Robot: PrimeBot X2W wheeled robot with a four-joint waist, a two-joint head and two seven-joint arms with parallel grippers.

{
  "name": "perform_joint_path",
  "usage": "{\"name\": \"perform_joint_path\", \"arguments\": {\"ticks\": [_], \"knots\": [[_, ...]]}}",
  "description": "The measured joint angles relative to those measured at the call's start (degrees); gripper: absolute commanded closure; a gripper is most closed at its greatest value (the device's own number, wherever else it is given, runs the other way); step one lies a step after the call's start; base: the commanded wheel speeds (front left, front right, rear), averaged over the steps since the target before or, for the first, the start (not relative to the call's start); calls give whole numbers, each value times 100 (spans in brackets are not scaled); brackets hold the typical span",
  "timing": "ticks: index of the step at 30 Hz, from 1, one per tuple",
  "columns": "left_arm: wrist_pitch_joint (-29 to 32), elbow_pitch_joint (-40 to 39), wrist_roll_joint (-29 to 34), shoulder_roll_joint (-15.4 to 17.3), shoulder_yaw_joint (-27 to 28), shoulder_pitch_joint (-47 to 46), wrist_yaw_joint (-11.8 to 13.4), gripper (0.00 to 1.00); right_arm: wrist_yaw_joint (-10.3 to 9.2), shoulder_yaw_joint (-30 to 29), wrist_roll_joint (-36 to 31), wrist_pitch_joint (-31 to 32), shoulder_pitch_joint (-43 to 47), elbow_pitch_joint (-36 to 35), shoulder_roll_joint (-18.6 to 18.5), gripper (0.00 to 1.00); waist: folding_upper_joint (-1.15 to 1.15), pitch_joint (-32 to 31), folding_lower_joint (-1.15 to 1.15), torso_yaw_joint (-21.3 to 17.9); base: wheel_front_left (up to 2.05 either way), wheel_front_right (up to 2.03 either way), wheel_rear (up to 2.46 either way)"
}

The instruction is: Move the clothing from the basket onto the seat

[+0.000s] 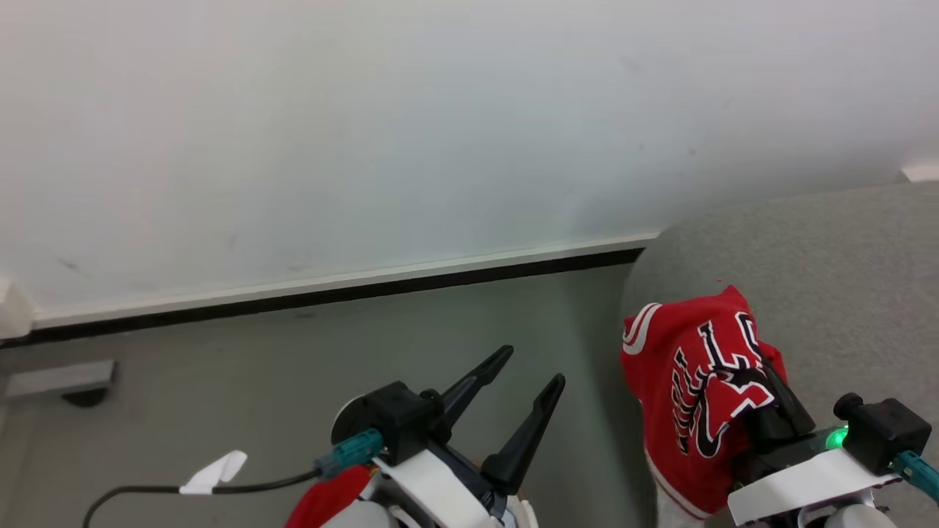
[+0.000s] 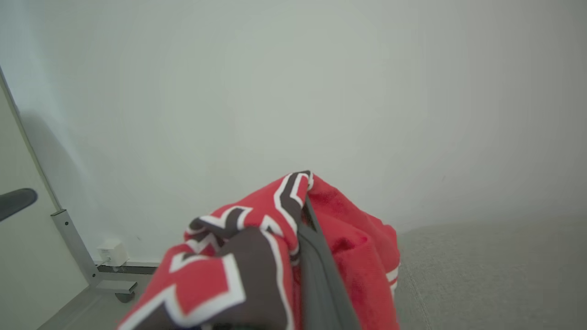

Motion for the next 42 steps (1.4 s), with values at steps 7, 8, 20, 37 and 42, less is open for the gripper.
{"name": "perform_joint_path", "arguments": {"ticks": [7,8,20,37,42], "knots": [[-165,162,83,16,41,-2,15,0,0,-242,10,0,258,-347,47,100,0,126,0,-789,0,0,0],[-179,193,83,18,59,-2,15,0,0,-260,9,1,296,-385,60,100,0,146,0,-895,0,0,0],[-307,401,221,-26,42,-128,-27,0,0,-584,-46,83,396,-706,112,100,0,426,0,-1544,0,0,0],[-167,383,592,83,-60,-761,-51,0,0,-1471,192,759,-1237,-573,-385,100,0,1347,0,-1026,0,0,0],[-91,300,646,178,-33,-971,-60,0,0,-1855,370,1013,-2145,-231,-879,100,0,1856,1,-782,0,0,0]]}}
